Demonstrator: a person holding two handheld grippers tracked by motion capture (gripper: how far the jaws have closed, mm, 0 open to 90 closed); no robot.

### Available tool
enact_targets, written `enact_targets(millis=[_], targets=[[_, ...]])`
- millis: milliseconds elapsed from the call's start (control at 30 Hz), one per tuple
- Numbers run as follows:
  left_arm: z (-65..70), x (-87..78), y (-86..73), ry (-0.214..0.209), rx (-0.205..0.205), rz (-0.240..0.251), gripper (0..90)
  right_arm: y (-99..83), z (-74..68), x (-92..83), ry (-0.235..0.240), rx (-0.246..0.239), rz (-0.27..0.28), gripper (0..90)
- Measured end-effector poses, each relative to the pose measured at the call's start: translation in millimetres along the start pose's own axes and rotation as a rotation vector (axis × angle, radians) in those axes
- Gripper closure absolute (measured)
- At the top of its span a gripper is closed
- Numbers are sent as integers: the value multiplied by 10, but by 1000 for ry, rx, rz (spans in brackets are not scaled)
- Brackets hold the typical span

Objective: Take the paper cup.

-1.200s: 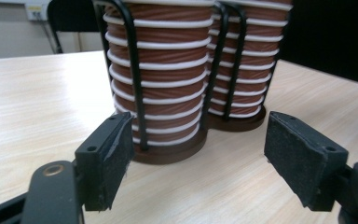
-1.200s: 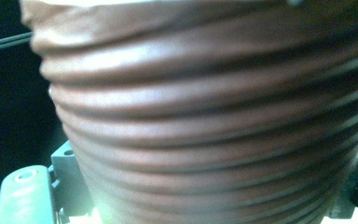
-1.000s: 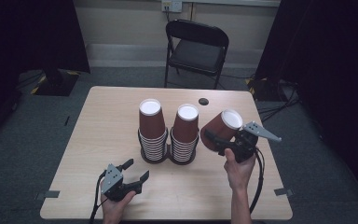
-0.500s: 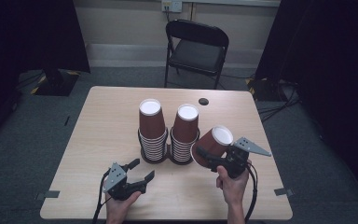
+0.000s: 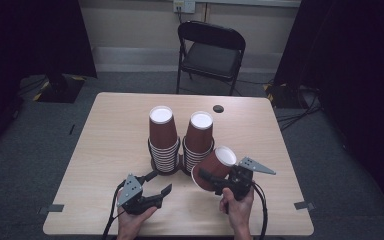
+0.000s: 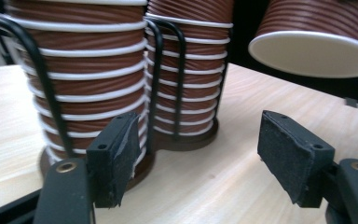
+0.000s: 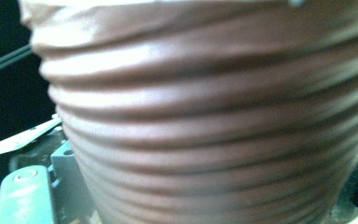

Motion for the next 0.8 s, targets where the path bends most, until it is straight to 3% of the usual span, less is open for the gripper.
enact_targets(millis=[167, 300, 500, 600, 800], targets=[[59, 52, -25, -22, 20, 3, 360, -136, -54, 56, 59, 61, -8, 139], [93, 74, 9, -41, 36, 24, 398, -215, -45, 86, 57, 77, -13, 139], [101, 102, 28, -45, 52, 53, 407, -272, -68, 89, 107, 155, 11, 141], [108, 127, 25, -49, 71, 59, 414, -294, -96, 92, 119, 165, 10, 141], [142, 178, 37, -76, 67, 89, 420, -363, -130, 110, 151, 218, 2, 141]])
Point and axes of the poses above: each handheld gripper's, and its own axes: x roughly forward along the jaws, y roughly out of its top, z roughly to its right, the point moved 7 cm from there along x, roughly forward along the jaws, and after that the axes turned 8 degrees about -y, right-handed, at the moved point
